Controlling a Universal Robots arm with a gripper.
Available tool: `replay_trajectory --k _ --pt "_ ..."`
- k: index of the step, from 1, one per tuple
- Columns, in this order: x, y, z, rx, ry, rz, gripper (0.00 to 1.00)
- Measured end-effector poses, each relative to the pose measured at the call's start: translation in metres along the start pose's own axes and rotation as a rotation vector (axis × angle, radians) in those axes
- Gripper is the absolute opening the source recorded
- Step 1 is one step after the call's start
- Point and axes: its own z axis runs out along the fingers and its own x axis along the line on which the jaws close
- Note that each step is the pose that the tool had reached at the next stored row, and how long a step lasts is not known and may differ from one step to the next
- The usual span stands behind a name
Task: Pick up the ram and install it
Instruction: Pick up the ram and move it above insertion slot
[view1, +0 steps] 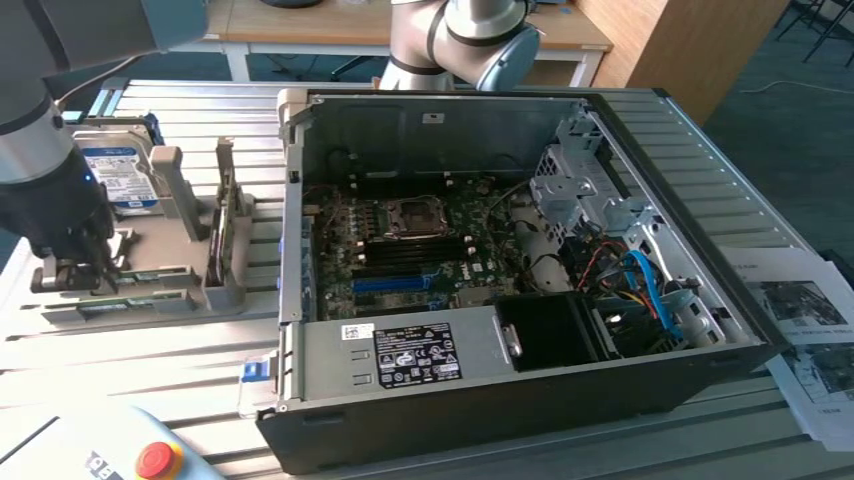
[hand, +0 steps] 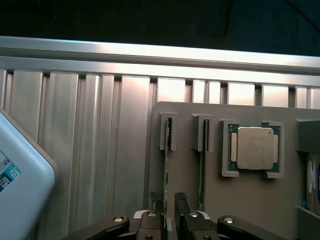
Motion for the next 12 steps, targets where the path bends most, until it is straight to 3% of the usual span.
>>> replay_trajectory --k 7,12 --pt "0.0009 -0.0003 0.0 0.0001 -0.0001 0.0 0.24" --pt "0.0011 -0.0058 -0.0002 -0.0001 0.0 0.0 0.24"
